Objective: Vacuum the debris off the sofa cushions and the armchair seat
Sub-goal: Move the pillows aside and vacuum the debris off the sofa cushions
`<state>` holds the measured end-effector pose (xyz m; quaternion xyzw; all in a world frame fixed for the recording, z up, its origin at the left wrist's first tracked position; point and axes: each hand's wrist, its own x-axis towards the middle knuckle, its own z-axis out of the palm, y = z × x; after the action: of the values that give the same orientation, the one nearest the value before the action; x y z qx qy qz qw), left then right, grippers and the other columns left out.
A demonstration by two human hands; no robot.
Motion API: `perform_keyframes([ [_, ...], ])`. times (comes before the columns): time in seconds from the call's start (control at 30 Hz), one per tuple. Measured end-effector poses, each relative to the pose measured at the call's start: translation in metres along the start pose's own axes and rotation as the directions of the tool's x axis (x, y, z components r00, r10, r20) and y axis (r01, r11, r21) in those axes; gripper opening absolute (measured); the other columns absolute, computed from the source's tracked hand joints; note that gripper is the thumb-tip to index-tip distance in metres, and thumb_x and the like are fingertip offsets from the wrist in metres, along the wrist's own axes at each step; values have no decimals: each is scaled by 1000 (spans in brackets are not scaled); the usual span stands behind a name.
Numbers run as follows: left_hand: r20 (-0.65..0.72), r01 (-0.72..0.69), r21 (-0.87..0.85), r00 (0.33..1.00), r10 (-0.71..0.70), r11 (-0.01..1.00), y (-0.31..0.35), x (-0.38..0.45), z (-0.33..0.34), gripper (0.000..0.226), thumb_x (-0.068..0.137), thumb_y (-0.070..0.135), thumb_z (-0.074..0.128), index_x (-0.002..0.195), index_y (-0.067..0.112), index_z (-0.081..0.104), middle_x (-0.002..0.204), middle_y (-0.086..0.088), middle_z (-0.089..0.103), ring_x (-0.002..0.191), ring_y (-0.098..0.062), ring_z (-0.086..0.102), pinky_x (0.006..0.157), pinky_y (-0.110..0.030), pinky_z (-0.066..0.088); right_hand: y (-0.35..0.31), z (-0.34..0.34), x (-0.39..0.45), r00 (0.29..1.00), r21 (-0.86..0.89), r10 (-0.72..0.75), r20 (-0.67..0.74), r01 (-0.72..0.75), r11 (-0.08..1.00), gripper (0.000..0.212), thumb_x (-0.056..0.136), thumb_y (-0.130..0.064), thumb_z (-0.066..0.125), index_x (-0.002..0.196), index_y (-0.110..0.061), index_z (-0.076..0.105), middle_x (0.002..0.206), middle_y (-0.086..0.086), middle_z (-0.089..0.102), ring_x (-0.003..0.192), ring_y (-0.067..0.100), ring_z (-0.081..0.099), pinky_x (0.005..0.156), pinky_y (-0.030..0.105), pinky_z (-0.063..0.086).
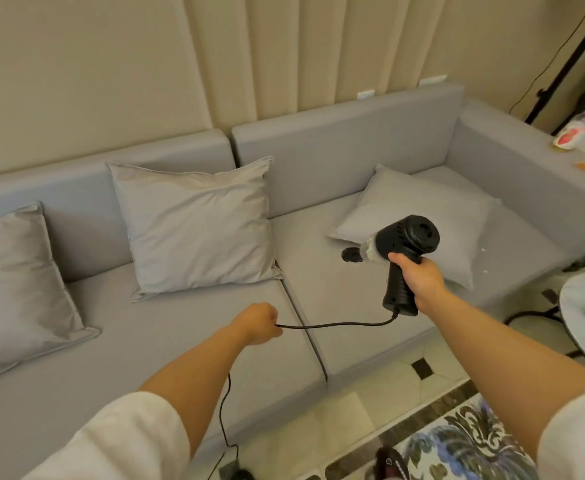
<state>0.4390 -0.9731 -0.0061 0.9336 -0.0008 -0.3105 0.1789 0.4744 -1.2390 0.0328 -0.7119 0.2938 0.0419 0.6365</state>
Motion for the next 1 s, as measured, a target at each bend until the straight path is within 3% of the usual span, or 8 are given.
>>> perform_keyframes([
  [0.17,-4,-55,5,999,55,998,103,27,27,41,87,19,56,53,20,33,68,-2,44,80,-21,44,68,-28,35,7,-95,45,1000,-77,0,19,1,997,32,81,-26,67,102,-5,54,91,17,59,81,32,58,81,45,52],
  [0.27,2,-94,6,996,94,996,175,42,43,41,87,17,56,54,18,33,82,-12,50,80,-20,42,67,-29,35,7,-156,71,999,-148,-3,38,9,989,29,81,-26,66,99,-10,52,80,8,57,70,23,55,66,34,47],
  [0.33,28,-113,36,993,112,993,205,47,49,32,87,17,57,61,12,39,95,-22,57,80,-20,42,72,-36,42,6,-181,85,999,-186,-11,36,18,982,27,81,-26,66,98,-11,52,78,6,56,68,20,54,66,34,45],
  [0.4,44,-104,41,994,102,994,226,56,51,23,87,19,57,71,11,44,97,-21,58,81,-20,43,70,-34,40,1,-200,102,999,-174,2,38,4,985,29,81,-27,66,100,-11,52,78,6,56,68,21,54,63,31,44],
  [0.53,40,-98,38,994,97,994,238,81,40,19,87,21,59,76,12,47,90,-6,48,83,-19,43,70,-27,34,-5,-213,129,998,-94,53,26,-50,994,34,81,-29,66,104,-9,52,80,10,56,68,24,56,56,30,45],
  [0.63,44,-68,5,997,68,998,246,109,25,18,86,22,61,78,12,49,91,-4,49,83,-19,44,70,-27,34,-13,-213,156,996,-36,76,44,-75,997,29,81,-27,66,98,-7,54,83,15,57,73,29,57,64,35,50],
  [0.77,83,-36,-45,996,40,998,265,157,14,16,85,23,63,80,13,51,91,-4,50,83,-20,45,70,-27,35,-35,-210,200,994,-78,63,89,-56,995,28,81,-27,66,98,-9,54,92,19,58,83,34,59,77,43,51],
  [1.0,132,-48,-79,990,58,996,328,239,-21,14,86,21,62,83,13,50,96,-4,49,87,-19,45,75,-27,36,-97,-224,283,995,-154,-34,91,47,987,25,82,-24,66,99,-11,53,91,17,60,81,33,60,73,39,51],
])
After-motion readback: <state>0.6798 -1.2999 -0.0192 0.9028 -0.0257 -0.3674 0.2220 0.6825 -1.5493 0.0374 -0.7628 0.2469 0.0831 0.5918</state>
